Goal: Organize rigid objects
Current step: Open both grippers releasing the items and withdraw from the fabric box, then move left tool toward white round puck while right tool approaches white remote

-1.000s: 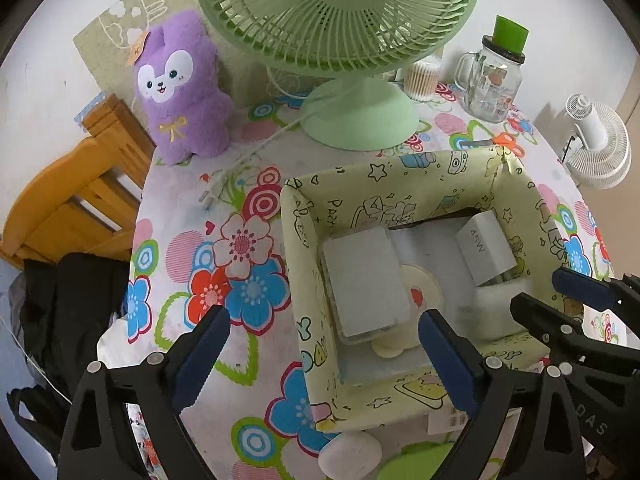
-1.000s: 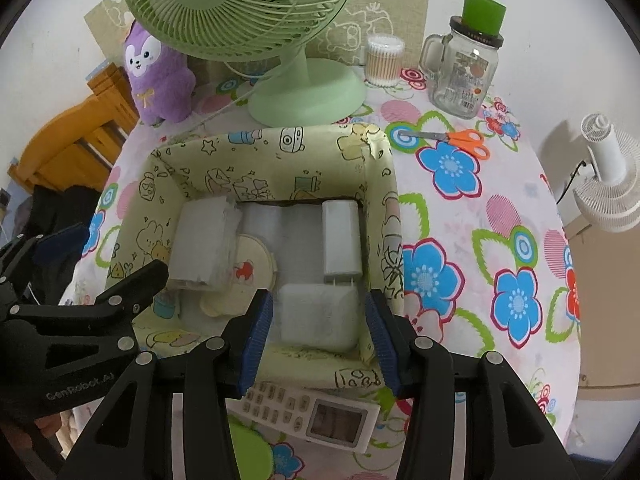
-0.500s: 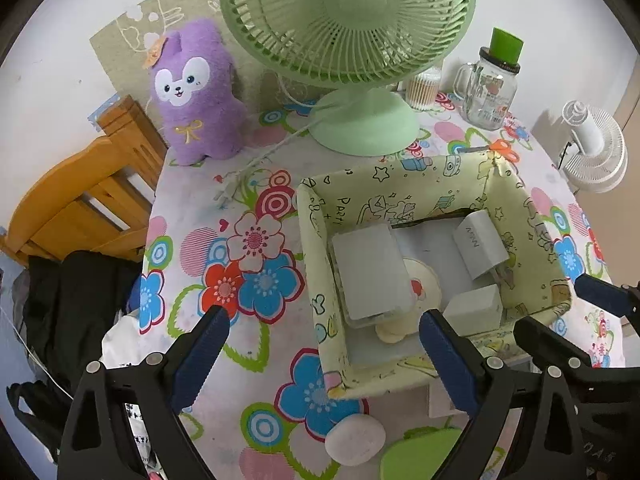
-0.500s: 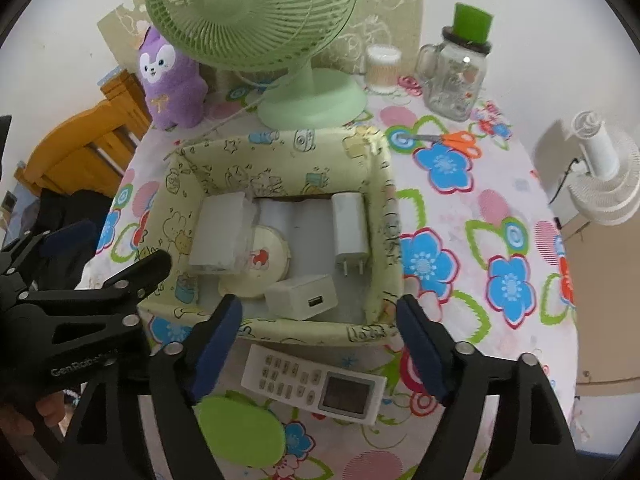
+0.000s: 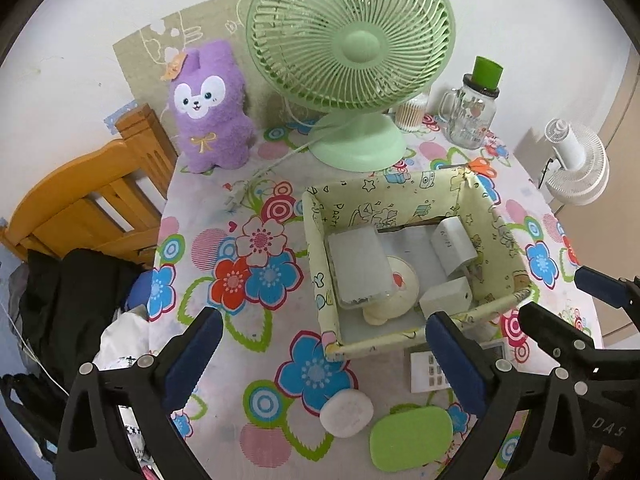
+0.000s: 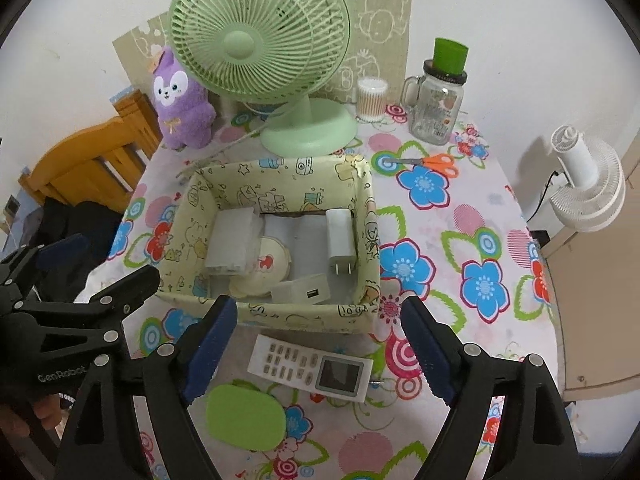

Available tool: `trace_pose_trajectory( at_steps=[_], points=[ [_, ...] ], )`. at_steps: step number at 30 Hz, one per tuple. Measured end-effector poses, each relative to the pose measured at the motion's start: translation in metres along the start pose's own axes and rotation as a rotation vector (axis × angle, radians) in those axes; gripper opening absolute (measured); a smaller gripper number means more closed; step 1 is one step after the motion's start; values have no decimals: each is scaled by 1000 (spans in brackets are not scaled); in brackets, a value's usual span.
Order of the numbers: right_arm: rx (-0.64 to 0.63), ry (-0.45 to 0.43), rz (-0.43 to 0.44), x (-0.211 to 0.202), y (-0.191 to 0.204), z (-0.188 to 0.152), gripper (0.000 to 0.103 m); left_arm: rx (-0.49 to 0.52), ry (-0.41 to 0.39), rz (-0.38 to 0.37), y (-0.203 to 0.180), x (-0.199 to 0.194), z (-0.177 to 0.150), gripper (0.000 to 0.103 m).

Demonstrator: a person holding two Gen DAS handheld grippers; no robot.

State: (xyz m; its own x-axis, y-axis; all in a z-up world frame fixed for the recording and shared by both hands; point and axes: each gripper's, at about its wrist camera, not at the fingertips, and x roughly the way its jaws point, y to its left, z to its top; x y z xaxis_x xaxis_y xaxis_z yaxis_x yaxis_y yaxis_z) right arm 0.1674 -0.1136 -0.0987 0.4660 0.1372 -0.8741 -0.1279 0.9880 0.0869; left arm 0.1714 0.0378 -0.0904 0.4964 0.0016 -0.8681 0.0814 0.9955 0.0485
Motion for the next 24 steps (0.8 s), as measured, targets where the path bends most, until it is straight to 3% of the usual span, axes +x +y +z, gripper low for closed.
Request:
trace_pose_trajectory(
  at_steps=[24],
  points=[
    [40, -98, -8, -71, 9, -39, 91, 2, -74, -57, 2, -65, -40, 103]
  ],
)
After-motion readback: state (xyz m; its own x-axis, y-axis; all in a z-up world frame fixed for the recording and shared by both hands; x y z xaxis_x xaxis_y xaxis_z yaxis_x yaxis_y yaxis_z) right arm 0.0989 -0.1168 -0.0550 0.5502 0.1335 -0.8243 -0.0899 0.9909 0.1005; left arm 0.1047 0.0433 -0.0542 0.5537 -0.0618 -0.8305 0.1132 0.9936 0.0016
